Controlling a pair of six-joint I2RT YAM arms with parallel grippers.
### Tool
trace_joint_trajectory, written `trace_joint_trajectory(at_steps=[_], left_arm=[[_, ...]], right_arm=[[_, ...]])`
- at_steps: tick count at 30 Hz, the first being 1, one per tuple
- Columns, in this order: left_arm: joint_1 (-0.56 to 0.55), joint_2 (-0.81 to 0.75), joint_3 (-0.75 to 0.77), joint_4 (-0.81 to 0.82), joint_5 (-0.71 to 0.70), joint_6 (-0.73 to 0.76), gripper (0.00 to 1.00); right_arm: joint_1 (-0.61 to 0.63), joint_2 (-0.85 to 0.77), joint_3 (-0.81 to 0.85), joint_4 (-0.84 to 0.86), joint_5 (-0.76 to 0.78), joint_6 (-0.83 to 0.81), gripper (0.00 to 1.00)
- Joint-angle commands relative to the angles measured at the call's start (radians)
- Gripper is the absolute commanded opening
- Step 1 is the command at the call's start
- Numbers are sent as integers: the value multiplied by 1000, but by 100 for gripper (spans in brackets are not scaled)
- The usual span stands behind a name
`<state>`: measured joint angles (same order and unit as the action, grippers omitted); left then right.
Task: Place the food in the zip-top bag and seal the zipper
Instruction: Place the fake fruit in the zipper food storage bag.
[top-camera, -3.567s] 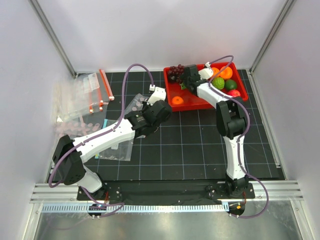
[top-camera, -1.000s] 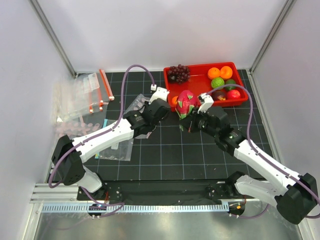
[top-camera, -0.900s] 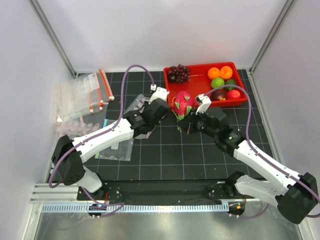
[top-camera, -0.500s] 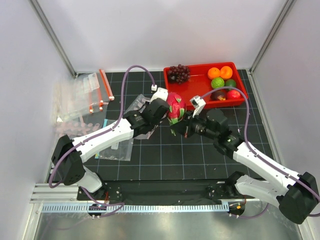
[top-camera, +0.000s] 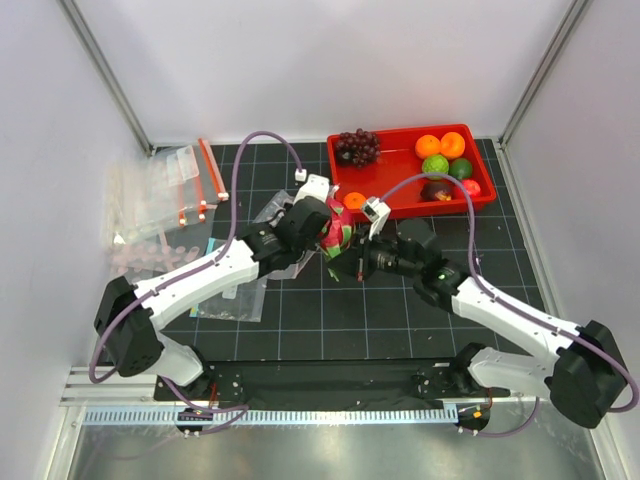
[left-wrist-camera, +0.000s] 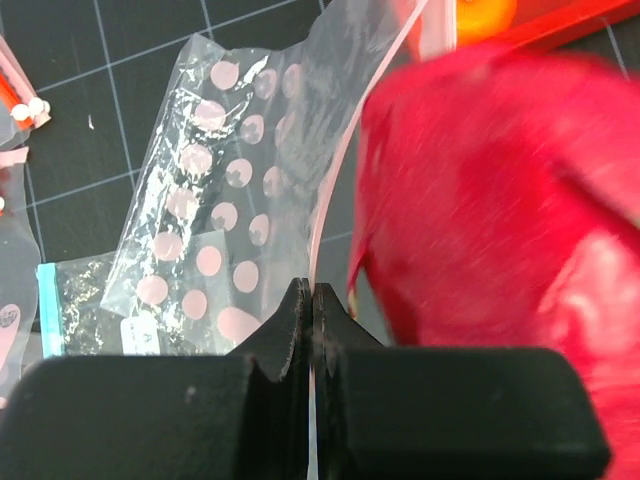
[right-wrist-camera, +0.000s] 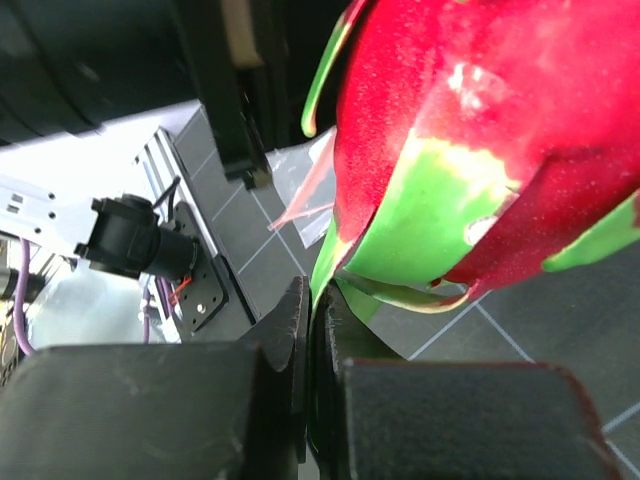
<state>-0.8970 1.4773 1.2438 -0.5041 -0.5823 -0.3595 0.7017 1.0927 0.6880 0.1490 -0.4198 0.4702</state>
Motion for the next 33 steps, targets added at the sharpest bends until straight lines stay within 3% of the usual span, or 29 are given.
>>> trace_joint_trajectory(at_steps=[1, 12, 23, 33], left_arm=[[18, -44, -12, 50, -7, -15, 0], [29, -95, -40, 70, -4, -12, 0], [27, -129, -47, 87, 96, 25, 0], [15, -241, -132, 211, 265, 71, 0]], right_arm=[[19, 39, 50, 126, -43, -12, 1], [59, 147, 105, 93, -45, -27, 1], [62, 168, 179, -29, -94, -93, 1], [64, 168, 216, -81, -210, -127, 1]])
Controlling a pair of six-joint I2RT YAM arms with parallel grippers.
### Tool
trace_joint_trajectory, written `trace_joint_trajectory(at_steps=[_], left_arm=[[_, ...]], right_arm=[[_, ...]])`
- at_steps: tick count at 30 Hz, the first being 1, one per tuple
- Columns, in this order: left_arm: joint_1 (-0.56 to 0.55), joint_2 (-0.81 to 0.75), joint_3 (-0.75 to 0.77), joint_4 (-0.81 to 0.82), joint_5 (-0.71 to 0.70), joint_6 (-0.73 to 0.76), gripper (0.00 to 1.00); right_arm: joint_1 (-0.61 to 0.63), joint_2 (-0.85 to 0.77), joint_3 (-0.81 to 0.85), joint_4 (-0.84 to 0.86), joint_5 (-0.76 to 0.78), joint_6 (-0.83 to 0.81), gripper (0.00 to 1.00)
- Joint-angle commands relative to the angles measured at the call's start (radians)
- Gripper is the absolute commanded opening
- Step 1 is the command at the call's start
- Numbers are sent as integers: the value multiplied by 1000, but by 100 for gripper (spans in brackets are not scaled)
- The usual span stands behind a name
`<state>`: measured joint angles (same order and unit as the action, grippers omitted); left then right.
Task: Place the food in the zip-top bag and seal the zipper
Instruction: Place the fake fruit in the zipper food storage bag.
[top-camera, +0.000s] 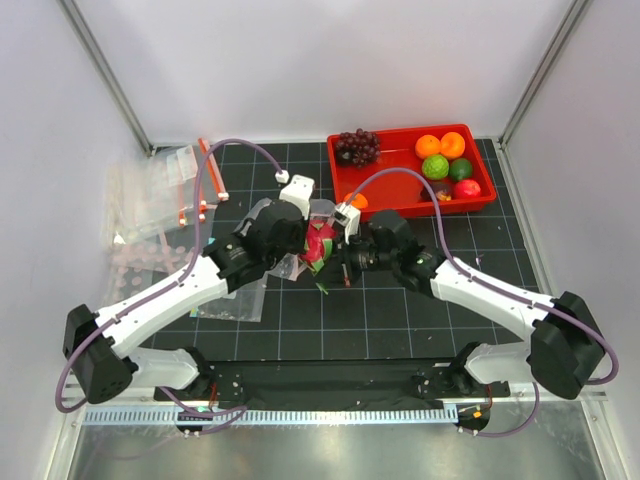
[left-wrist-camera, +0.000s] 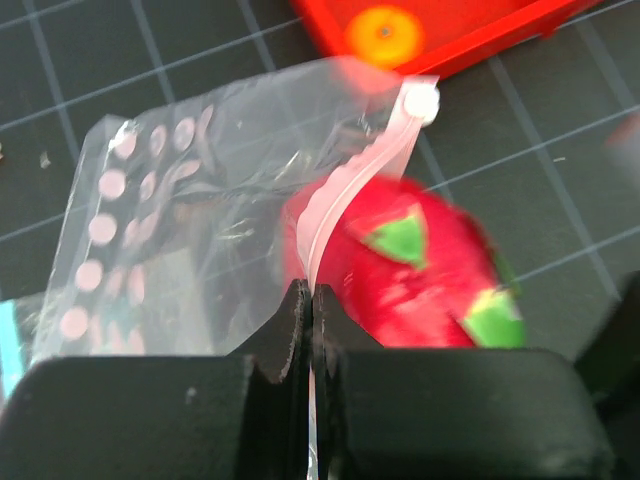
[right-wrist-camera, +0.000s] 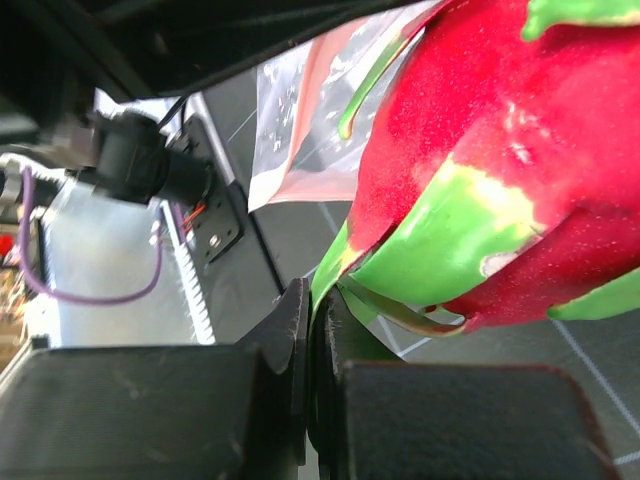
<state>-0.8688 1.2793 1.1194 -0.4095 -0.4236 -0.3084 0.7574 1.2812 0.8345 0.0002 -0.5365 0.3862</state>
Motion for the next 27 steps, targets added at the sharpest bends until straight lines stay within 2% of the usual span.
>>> trace_joint_trajectory(at_steps=[1, 6, 10, 13, 22, 27], left_arm=[[-13, -49, -12, 120, 117, 20, 0], [-13, -57, -17, 123, 103, 22, 0], [-12, -55, -17, 132, 150, 29, 0], [-13, -58, -20, 143, 196, 37, 0], [-15, -71, -26, 163, 307, 38, 0], [-25, -87, -30, 184, 370, 52, 0]], right_arm=[[7, -25, 72, 61, -108, -47, 1], [8, -65, 106, -41, -131, -98, 1], [8, -52, 127, -80, -169, -112, 1], [8, -68, 126, -83, -140, -121, 1], [5, -114, 101, -57, -137, -124, 1], [-47, -125, 55, 76, -265, -32, 1]])
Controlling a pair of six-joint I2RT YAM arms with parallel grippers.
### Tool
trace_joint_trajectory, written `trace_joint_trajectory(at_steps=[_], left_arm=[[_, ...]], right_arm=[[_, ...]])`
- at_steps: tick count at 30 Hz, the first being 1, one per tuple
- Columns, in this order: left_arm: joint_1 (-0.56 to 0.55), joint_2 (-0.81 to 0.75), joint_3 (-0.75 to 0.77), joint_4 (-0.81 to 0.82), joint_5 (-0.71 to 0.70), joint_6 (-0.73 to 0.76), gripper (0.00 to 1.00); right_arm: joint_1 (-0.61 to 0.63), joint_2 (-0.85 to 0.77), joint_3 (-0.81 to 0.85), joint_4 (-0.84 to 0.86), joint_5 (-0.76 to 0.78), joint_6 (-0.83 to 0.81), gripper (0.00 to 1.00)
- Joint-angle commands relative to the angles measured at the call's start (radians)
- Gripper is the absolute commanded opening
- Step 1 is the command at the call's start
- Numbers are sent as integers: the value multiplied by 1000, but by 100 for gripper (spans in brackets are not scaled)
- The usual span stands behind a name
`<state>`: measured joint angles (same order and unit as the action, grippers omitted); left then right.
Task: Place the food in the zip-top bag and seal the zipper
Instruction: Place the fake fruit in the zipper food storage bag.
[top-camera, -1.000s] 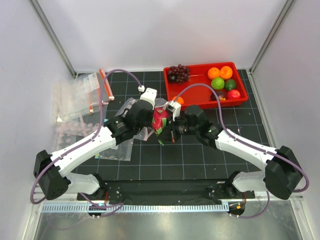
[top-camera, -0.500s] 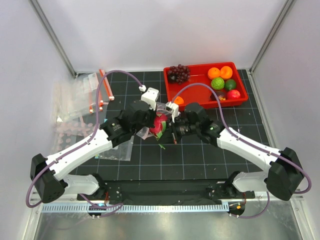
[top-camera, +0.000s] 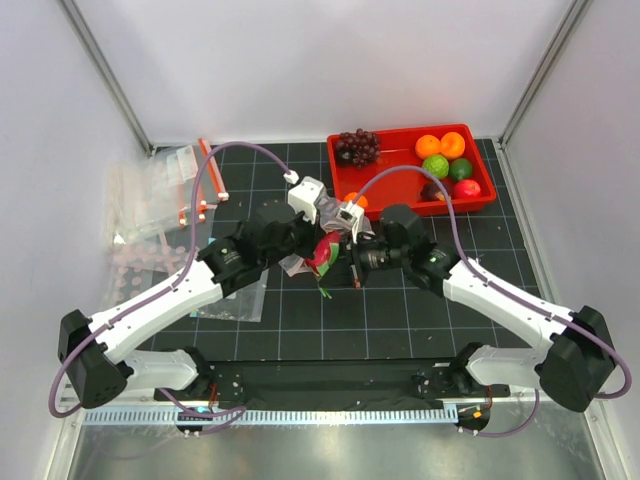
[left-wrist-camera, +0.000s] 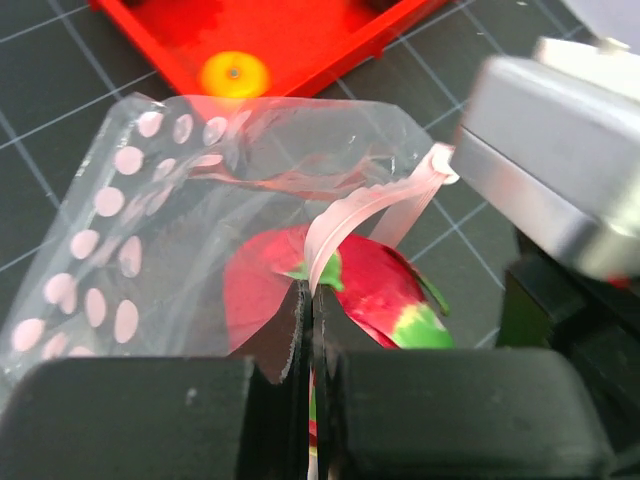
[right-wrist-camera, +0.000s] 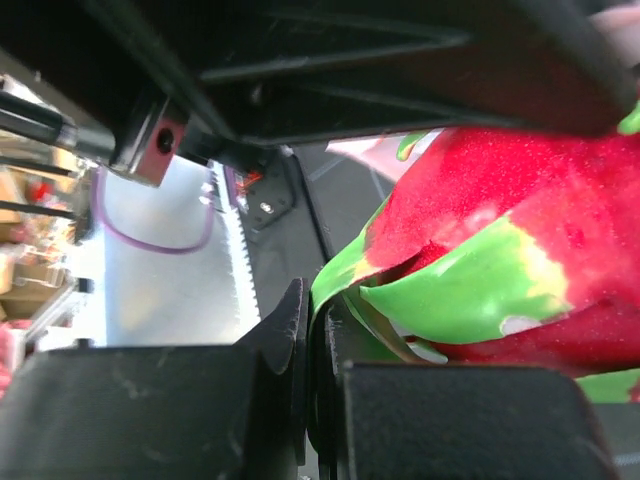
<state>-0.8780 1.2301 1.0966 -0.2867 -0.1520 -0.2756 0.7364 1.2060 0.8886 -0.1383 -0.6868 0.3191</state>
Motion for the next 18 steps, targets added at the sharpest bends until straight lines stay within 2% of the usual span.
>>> trace_joint_trajectory(at_steps=[1, 6, 14, 18], left_arm=[[-19, -46, -13, 67, 100, 21, 0], [-21, -87, -52, 113, 114, 18, 0], [-21, -81, -43, 104, 94, -4, 0], [-21, -80, -41, 106, 97, -7, 0]], right_arm=[[-57, -49, -16, 267, -134, 78, 1], [-114, -56, -56, 385, -198, 173, 1], [-176, -131, -112, 417, -114, 192, 1], [-242, -154, -168, 555, -115, 294, 1]])
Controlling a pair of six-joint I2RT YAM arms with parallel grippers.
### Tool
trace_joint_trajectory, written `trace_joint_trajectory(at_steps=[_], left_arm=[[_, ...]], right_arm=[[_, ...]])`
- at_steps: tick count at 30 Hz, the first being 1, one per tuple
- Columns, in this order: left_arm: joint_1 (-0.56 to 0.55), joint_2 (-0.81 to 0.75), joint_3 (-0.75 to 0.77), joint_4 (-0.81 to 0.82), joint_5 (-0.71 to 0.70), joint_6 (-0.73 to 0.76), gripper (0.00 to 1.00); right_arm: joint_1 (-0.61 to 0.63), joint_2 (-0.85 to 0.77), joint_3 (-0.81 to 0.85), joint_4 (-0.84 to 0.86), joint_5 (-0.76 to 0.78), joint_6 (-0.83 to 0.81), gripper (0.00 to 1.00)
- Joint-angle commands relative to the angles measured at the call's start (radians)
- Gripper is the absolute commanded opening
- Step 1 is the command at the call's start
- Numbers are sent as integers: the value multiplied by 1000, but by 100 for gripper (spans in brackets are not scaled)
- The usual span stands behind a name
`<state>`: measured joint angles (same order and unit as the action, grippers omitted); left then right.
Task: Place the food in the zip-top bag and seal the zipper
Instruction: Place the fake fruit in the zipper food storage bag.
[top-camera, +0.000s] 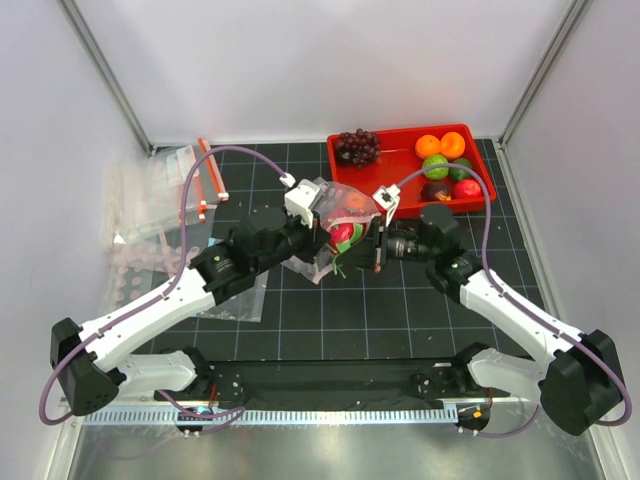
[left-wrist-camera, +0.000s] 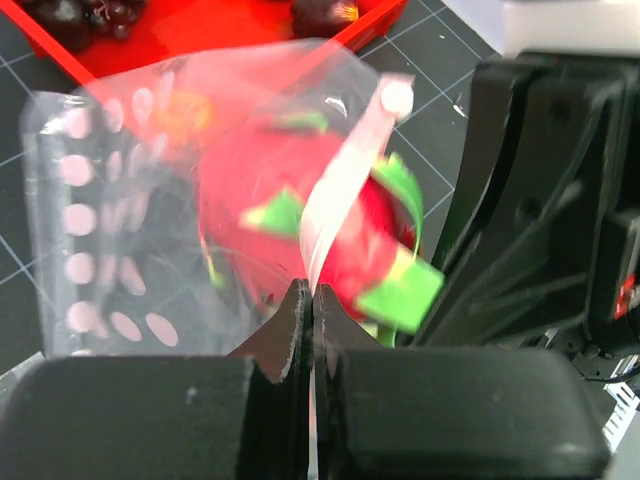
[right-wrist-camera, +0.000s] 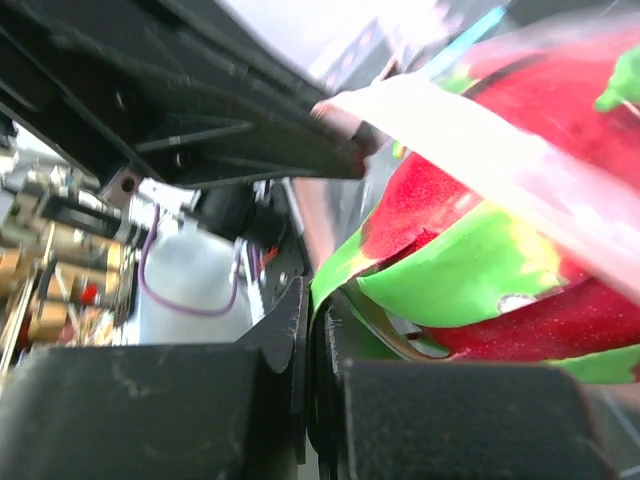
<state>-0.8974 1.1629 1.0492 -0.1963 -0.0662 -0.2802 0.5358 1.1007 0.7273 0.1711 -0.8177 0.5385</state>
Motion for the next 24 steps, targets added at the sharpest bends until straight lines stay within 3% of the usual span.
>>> trace_joint_trajectory(at_steps=[1, 6, 13, 22, 24], left_arm=[[-1, -11, 5, 17, 5, -7, 0], [-1, 30, 23, -2, -9, -17, 0], [-1, 49, 41, -17, 28, -20, 0], [-1, -20, 32, -3, 89, -71, 0], [-1, -28, 40, -15, 75, -76, 0]], right_arm=[[-54, -53, -26, 269, 12, 93, 1], [-79, -59, -72, 424, -14, 190, 1], [-88, -82, -94, 465, -15, 210, 1], [-73, -16, -62, 418, -28, 181, 1], [-12, -9, -16, 279, 7, 70, 1]])
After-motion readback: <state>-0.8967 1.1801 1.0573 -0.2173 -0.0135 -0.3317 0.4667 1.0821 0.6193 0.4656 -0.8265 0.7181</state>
